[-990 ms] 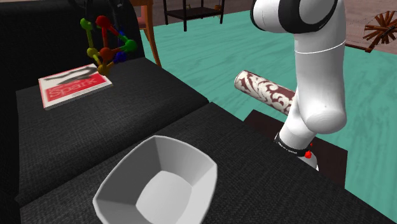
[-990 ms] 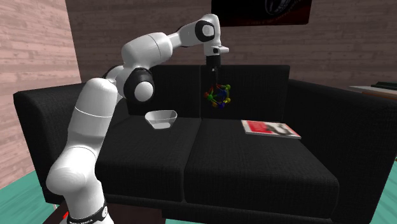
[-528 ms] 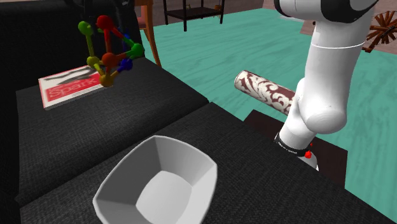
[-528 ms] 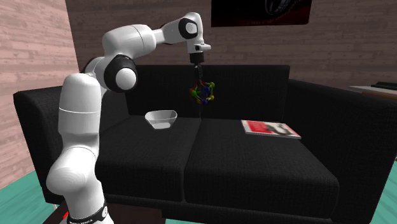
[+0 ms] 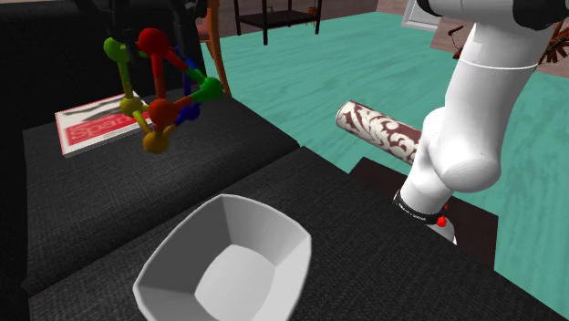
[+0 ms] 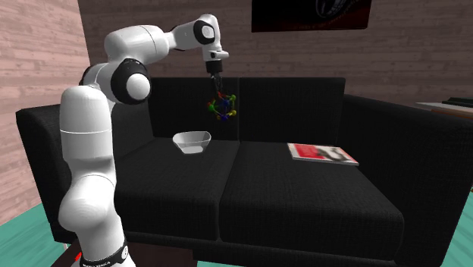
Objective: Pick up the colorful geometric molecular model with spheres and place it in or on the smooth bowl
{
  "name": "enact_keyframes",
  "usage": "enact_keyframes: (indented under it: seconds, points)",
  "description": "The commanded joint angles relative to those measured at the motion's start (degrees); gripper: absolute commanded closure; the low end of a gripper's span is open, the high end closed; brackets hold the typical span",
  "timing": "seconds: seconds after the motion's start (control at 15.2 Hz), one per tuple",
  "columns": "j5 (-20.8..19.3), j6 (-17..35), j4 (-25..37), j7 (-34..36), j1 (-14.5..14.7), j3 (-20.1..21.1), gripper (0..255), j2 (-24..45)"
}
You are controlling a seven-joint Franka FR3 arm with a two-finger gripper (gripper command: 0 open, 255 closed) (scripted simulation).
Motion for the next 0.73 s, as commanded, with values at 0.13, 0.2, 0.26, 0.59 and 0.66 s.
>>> enact_keyframes:
  seconds: [0.13, 0.2, 0.26, 0.59, 0.66]
  points:
    - [0.3, -1.2, -0.5, 5.2, 2.9, 2.2, 255, -1.5]
    - [0.2, -1.6, -0.3, 6.5, 3.7, 2.9, 255, -1.6]
    - [0.0, -2.1, -0.1, 7.9, 4.5, 3.5, 255, -1.5]
    - [-1.9, -4.8, 3.0, 15.5, 9.7, 6.9, 255, 0.0]
    - [-2.5, -5.4, 4.0, 17.1, 10.9, 7.6, 255, 0.7]
